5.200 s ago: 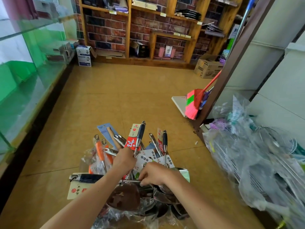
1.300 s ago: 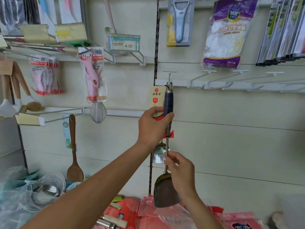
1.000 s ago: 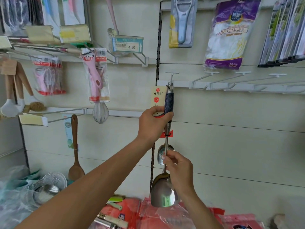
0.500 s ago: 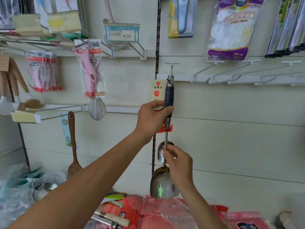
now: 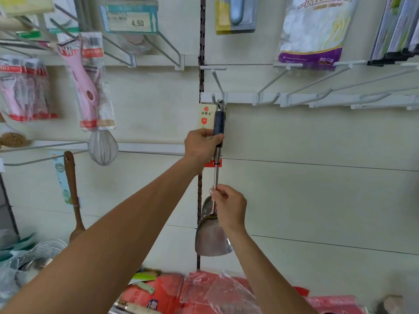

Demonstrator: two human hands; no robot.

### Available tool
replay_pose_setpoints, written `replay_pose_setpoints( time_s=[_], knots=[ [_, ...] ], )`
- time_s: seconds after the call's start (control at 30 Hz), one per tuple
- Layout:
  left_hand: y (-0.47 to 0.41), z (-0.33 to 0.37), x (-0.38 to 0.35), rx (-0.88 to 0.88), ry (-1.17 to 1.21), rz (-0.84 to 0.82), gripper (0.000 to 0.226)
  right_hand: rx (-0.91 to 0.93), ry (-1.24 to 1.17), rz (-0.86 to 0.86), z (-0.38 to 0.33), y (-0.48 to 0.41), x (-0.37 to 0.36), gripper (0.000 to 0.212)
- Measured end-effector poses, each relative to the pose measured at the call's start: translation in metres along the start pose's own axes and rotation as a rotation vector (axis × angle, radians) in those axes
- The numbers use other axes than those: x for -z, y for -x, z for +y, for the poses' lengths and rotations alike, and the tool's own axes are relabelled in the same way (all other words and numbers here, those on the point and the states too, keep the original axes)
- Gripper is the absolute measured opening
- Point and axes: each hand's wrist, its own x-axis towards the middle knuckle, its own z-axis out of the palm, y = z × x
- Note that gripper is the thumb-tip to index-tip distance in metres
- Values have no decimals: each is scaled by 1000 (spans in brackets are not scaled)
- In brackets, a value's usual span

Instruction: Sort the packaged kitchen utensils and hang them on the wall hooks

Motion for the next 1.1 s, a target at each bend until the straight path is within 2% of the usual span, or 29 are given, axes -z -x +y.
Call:
replay_pose_setpoints(
  time_s=[0.27, 0.53, 0.6, 0.7, 0.8, 0.9, 1.0, 1.1],
  knots=[
    [-30, -11, -17, 18, -15, 13, 31, -2, 63, 4, 24, -41, -9, 11],
    [-22, -16, -15, -9, -52, -6, 43, -38, 13, 28, 27, -42, -10, 5],
    [-14, -19, -11, -46, -97, -16, 49, -56, 3, 39, 23, -38, -7, 18],
    [0, -17, 5, -87, -93, -10, 53, 27, 61, 89, 12, -28, -3, 33],
    [14, -14, 33, -144, -177, 21, 53, 155, 106, 68, -9, -11, -11, 39],
    [33, -12, 82, -170, -270, 70, 55, 232, 178, -46, -34, 13, -37, 48],
    [61, -6, 153, -208, -354, 106, 56, 291, 226, -180, -60, 50, -77, 54],
    [102, -6, 249, -250, -574, 145, 57, 327, 237, -325, -83, 101, -128, 56]
  ],
)
